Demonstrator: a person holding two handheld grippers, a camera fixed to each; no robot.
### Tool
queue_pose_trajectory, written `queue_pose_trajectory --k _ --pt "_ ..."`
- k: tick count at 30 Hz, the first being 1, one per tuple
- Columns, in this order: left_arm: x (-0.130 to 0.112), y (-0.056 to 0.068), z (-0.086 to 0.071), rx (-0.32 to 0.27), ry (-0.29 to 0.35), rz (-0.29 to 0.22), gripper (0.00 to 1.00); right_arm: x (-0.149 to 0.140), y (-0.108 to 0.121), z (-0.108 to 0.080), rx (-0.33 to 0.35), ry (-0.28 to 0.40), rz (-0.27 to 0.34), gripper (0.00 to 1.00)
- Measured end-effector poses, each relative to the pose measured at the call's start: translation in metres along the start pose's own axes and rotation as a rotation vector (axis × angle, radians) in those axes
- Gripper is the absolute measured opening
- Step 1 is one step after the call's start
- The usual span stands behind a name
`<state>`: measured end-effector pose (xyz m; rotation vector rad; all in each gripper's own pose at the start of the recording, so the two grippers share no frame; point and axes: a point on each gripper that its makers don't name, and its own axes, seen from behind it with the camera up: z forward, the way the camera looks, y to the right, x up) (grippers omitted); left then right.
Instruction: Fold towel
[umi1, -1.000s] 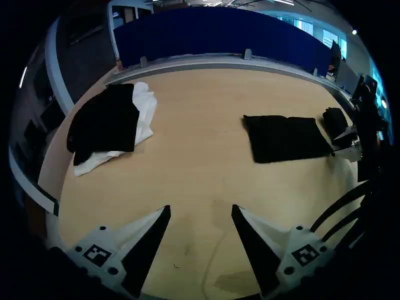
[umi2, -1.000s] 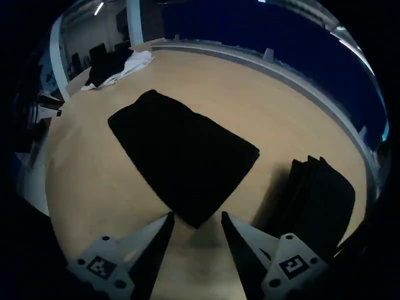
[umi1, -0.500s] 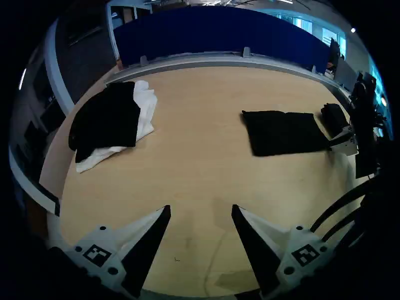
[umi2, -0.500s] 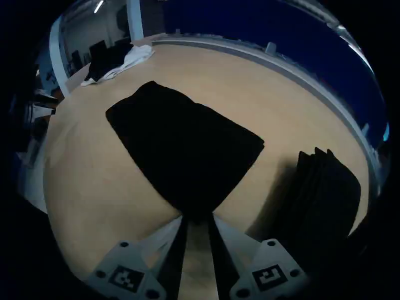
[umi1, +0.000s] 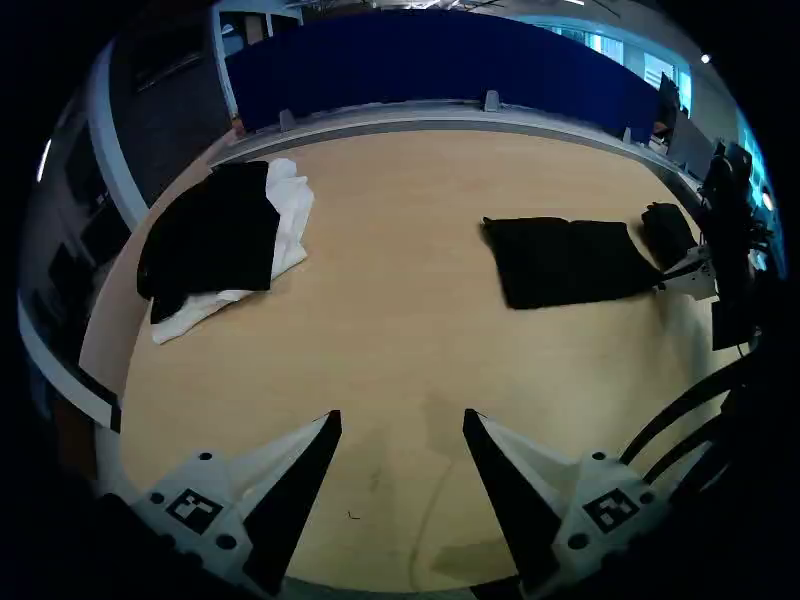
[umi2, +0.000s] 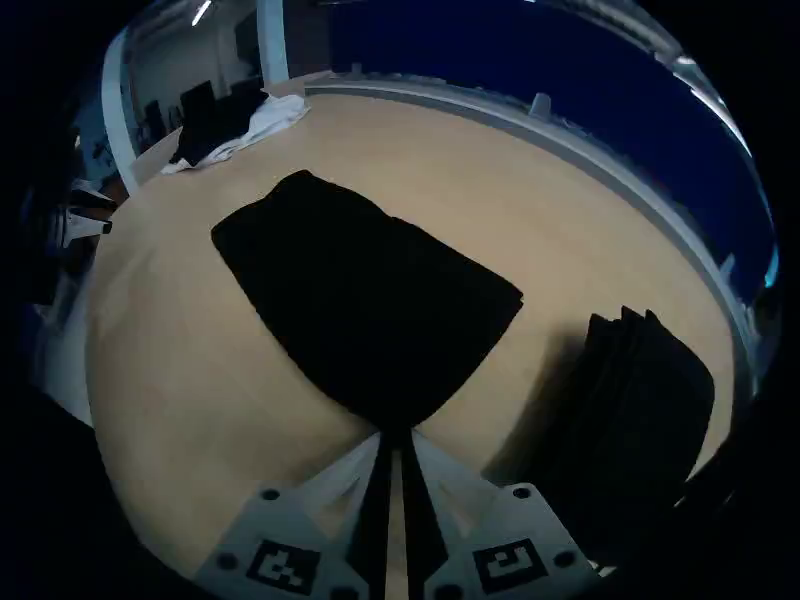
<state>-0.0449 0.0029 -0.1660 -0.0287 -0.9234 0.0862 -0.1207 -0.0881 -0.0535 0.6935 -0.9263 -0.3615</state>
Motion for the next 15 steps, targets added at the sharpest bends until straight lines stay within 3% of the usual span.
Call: queue_pose_trajectory --k 8,15 --pt "0.005 -0.001 -0.004 0.000 0.008 -0.001 0.90 0.023 0.003 -0.012 -0.019 0.037 -0.023 0.06" --pt "0.013 -0.003 -0.009 -0.001 0.025 -0.004 0.90 0.068 0.002 -0.029 -0.031 0.099 -0.089 0.06"
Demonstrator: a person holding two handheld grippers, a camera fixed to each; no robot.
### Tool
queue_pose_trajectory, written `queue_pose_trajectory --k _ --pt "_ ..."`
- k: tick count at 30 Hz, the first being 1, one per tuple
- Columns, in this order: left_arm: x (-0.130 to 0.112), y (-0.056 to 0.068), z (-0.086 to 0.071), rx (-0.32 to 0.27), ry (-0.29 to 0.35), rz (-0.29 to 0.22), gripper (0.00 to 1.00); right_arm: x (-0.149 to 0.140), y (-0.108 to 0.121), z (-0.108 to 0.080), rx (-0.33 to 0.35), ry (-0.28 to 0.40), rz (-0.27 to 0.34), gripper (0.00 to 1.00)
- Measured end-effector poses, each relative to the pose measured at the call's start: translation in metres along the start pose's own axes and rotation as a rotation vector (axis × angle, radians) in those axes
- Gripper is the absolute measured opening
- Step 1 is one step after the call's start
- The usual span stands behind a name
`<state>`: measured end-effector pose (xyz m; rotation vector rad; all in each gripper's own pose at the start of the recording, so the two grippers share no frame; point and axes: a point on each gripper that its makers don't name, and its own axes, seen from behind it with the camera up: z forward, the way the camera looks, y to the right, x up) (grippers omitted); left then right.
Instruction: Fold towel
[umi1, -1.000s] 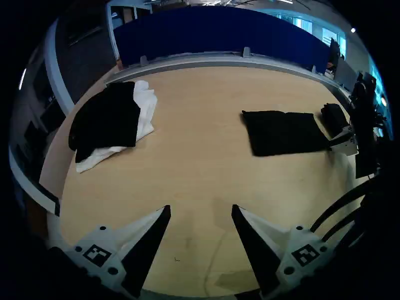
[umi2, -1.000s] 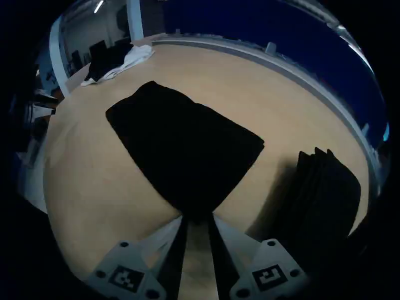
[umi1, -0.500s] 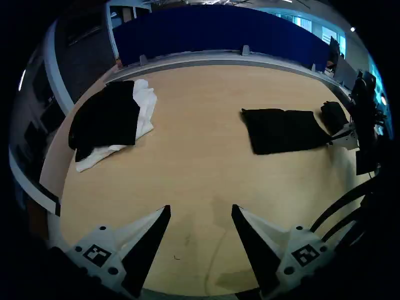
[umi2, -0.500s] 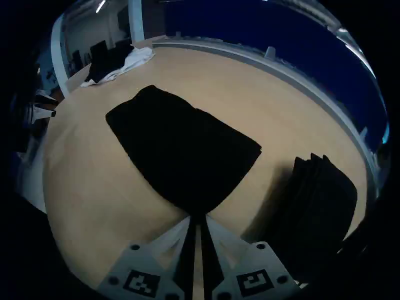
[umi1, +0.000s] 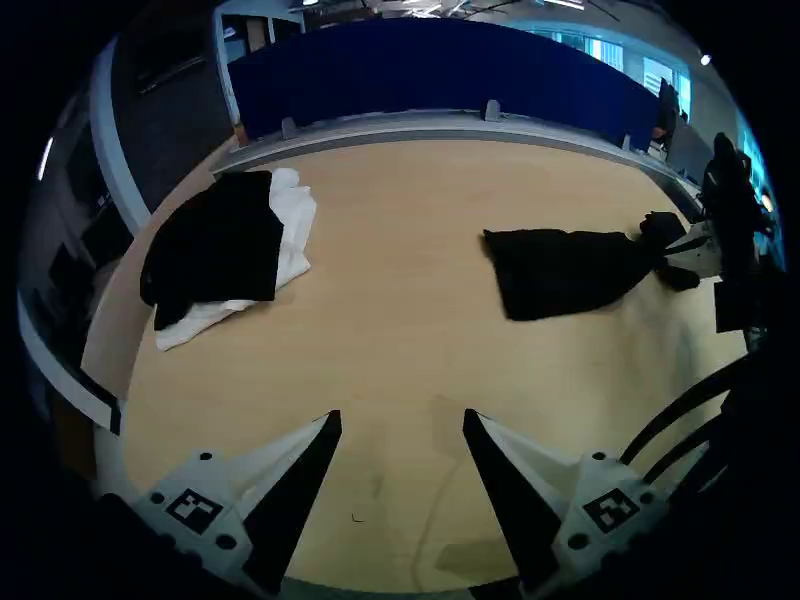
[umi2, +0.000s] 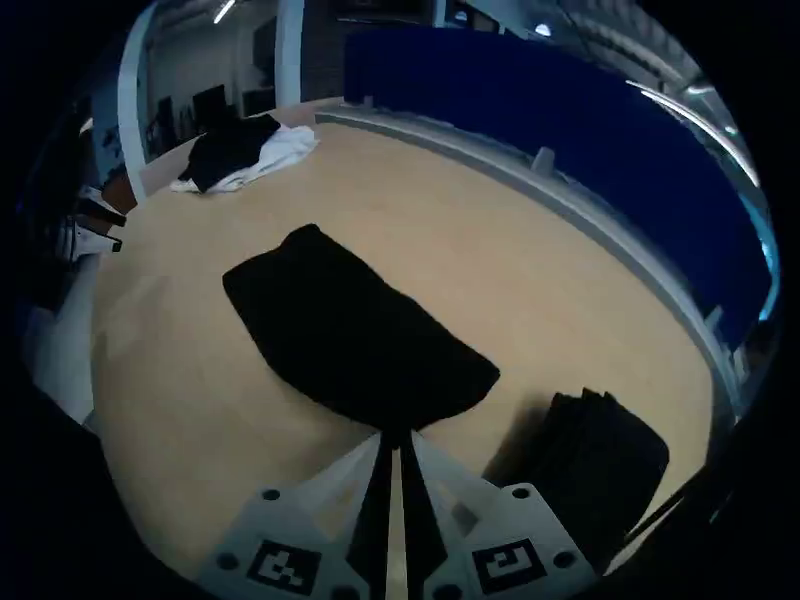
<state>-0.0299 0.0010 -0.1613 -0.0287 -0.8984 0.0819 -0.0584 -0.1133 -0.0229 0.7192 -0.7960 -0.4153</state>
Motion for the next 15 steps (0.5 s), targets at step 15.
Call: queue_pose_trajectory --k 15 --pt "0.008 -0.004 -0.010 -0.001 0.037 -0.007 0.90 0.085 -0.012 -0.012 0.018 0.094 -0.148 0.06"
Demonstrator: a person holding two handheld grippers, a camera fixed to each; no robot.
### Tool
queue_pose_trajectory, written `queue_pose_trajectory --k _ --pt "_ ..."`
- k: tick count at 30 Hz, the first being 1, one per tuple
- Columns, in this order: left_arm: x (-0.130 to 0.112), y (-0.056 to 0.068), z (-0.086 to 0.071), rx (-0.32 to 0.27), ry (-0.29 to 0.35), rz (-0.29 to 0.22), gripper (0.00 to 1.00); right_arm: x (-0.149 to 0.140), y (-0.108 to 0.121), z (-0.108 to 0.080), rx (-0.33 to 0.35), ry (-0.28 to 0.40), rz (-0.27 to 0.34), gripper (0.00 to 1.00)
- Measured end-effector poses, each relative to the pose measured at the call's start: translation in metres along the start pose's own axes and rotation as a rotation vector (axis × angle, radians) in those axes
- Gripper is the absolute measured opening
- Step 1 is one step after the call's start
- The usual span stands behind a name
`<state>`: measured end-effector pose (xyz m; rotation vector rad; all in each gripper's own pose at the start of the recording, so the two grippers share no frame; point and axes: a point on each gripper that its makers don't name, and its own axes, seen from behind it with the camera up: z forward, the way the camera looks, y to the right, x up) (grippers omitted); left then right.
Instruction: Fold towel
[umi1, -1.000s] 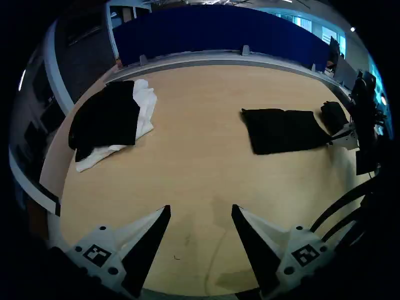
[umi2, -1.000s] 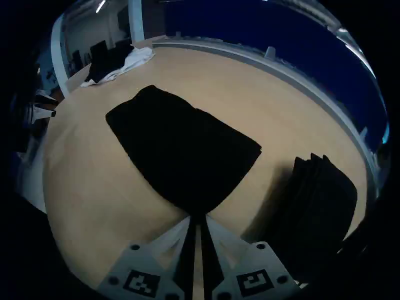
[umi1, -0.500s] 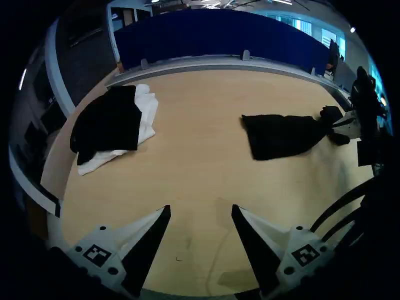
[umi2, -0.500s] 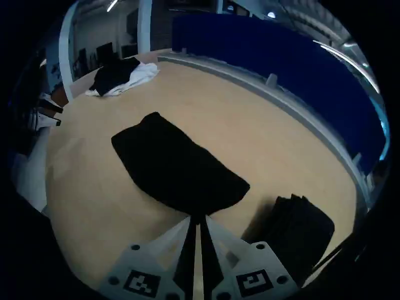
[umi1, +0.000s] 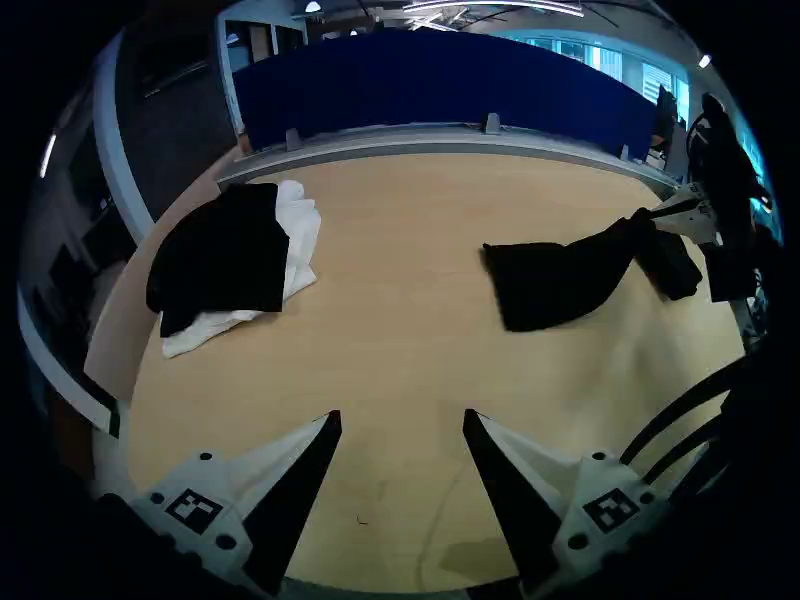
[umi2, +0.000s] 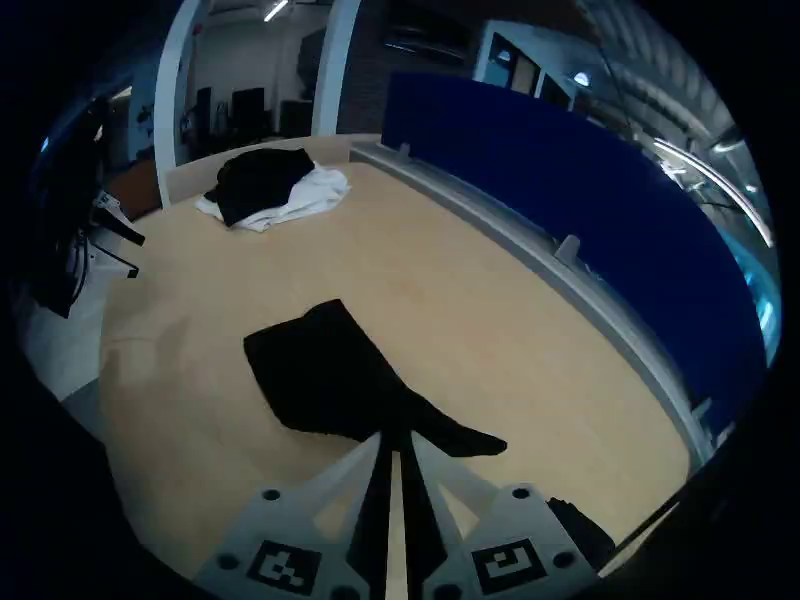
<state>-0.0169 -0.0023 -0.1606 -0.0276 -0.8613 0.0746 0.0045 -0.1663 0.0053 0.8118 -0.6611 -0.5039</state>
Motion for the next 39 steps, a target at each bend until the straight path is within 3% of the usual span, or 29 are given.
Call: queue_pose_trajectory --k 12,21,24,30,33,39 --pt "0.003 -0.004 -0.009 0.000 0.021 -0.005 0.90 0.028 -0.014 0.021 0.057 0.002 -0.079 0.06" --pt "0.001 -0.011 -0.016 0.019 0.030 -0.023 0.90 0.054 -0.068 0.070 0.173 0.005 -0.154 0.06" --pt "-0.001 -0.013 -0.018 0.027 0.032 -0.034 0.90 0.054 -0.094 0.093 0.220 0.002 -0.152 0.05" --pt "-0.007 -0.013 -0.020 0.033 0.032 -0.068 0.90 0.033 -0.151 0.139 0.335 -0.054 -0.058 0.05" --pt "-0.008 -0.014 -0.020 0.034 0.032 -0.074 0.90 0.019 -0.160 0.148 0.346 -0.087 -0.031 0.05" --pt "-0.008 -0.016 -0.019 0.036 0.032 -0.072 0.90 0.017 -0.158 0.147 0.344 -0.087 -0.029 0.07"
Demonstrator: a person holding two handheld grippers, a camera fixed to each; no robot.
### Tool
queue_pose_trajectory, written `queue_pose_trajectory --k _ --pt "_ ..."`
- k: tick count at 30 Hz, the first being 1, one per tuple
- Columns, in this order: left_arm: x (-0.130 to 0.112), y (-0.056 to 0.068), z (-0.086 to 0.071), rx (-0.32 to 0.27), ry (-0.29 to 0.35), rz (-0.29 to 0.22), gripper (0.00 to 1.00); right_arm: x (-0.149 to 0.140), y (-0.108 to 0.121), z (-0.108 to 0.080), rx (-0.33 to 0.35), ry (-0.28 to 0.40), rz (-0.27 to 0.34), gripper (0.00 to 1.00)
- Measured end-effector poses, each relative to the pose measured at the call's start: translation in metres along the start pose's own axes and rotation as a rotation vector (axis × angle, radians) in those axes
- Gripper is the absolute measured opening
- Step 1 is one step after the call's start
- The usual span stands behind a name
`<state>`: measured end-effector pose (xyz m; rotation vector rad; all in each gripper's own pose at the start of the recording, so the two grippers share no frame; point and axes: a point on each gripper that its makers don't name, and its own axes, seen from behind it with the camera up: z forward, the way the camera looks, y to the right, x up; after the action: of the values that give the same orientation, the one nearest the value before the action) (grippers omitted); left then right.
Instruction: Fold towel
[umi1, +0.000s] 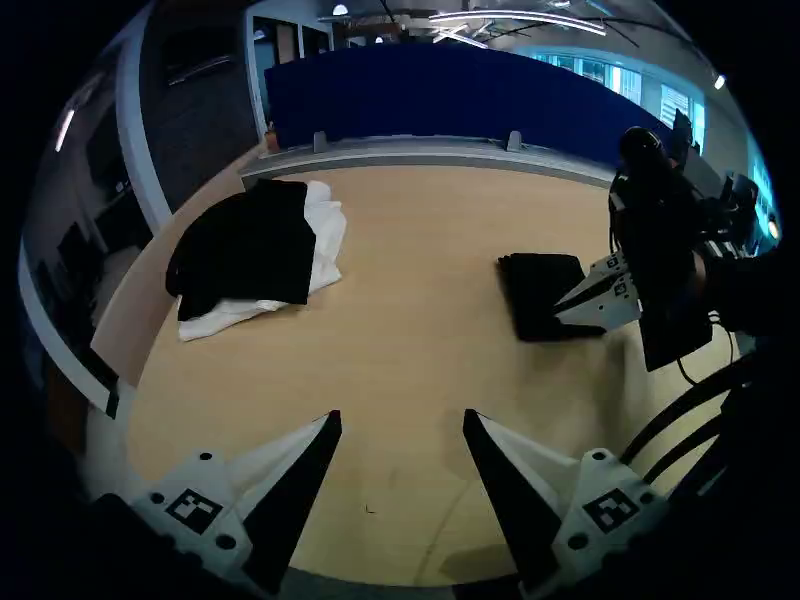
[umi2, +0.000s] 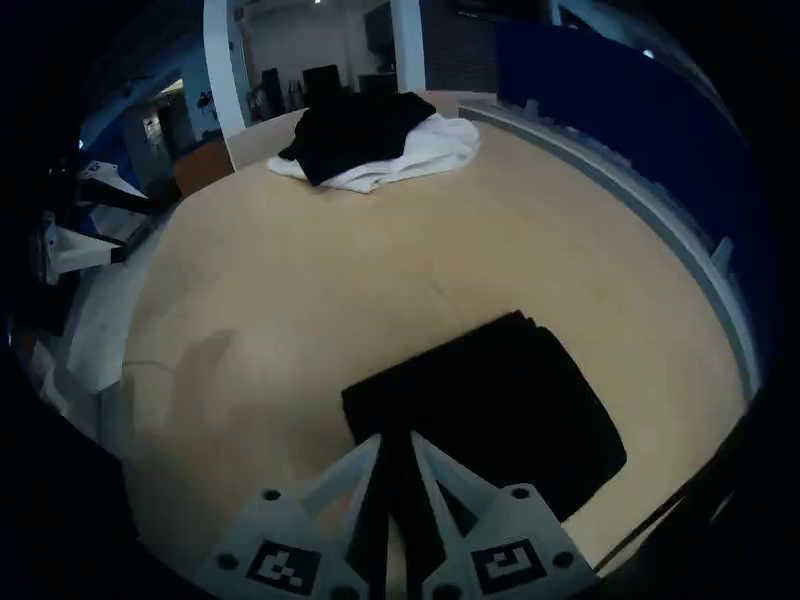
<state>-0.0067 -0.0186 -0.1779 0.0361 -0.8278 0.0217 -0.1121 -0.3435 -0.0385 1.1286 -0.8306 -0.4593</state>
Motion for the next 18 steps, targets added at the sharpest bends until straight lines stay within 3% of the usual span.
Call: queue_pose_trajectory --k 3,5,10,18 --pt "0.001 0.000 0.000 -0.001 -0.001 0.002 0.90 0.003 0.002 -0.003 0.002 0.008 0.009 0.09" --pt "0.002 0.001 0.000 -0.002 0.000 0.005 0.90 0.004 0.003 -0.005 0.001 0.017 0.014 0.18" --pt "0.002 0.002 0.001 -0.001 -0.001 0.012 0.90 0.006 0.007 -0.012 -0.009 0.041 0.018 0.76" --pt "0.002 0.004 0.005 -0.004 -0.004 0.022 0.90 0.005 0.013 -0.024 -0.041 0.068 0.023 0.90"
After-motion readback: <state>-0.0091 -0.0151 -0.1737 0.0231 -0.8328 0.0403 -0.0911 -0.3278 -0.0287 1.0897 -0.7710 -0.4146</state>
